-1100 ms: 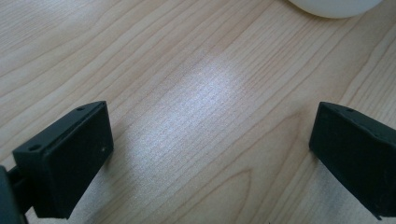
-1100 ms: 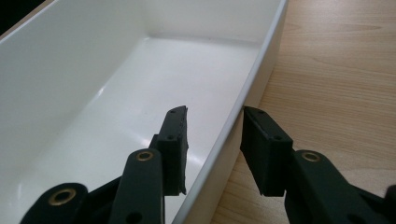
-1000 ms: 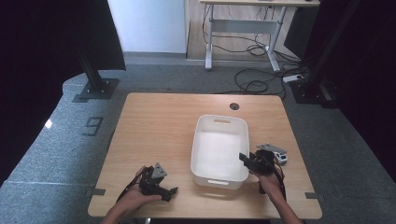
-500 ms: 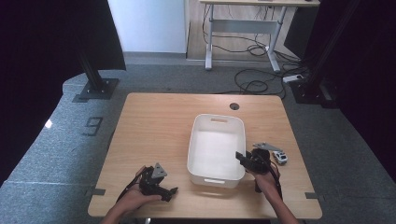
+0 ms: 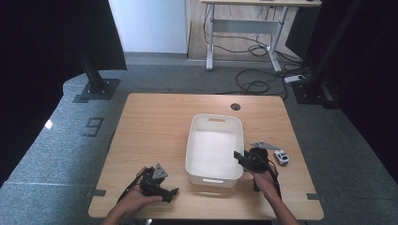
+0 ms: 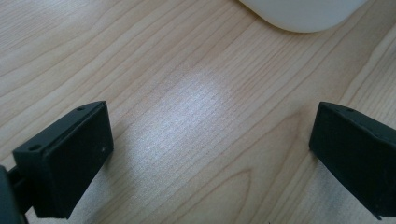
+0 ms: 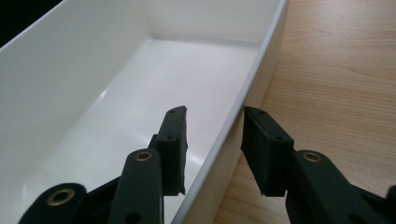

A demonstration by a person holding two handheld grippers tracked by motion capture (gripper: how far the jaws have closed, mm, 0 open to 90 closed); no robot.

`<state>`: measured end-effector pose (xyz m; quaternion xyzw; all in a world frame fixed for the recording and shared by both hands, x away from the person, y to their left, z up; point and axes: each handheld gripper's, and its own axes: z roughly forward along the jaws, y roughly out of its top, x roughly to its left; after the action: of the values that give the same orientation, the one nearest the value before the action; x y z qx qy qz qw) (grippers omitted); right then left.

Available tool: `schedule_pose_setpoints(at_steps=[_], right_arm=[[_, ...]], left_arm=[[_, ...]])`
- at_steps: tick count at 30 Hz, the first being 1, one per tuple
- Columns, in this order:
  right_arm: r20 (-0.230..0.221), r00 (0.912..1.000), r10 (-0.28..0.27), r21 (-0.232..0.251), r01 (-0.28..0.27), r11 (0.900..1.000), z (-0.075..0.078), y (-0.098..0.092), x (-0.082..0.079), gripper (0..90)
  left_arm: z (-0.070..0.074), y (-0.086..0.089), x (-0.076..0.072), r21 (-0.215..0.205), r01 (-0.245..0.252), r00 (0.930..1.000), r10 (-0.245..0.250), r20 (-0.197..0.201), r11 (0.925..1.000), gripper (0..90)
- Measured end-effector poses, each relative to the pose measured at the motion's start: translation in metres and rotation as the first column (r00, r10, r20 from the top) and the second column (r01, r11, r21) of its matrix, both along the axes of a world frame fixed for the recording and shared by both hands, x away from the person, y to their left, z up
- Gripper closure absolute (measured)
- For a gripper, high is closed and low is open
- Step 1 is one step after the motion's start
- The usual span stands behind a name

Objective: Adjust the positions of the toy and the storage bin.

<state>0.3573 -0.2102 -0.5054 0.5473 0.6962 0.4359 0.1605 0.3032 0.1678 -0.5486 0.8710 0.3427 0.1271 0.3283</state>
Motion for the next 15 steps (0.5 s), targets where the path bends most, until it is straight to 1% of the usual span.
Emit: schedule_pose_setpoints(at_steps=[15], right_arm=[[0.0,0.9999,0.015,0.01,-0.015,1.0,-0.0004,0.0088,0.0059,60.0]], left_arm=[[0.0,0.0001,-0.001,0.0,-0.004,1.0,0.004,0.001,1.0,0.0]])
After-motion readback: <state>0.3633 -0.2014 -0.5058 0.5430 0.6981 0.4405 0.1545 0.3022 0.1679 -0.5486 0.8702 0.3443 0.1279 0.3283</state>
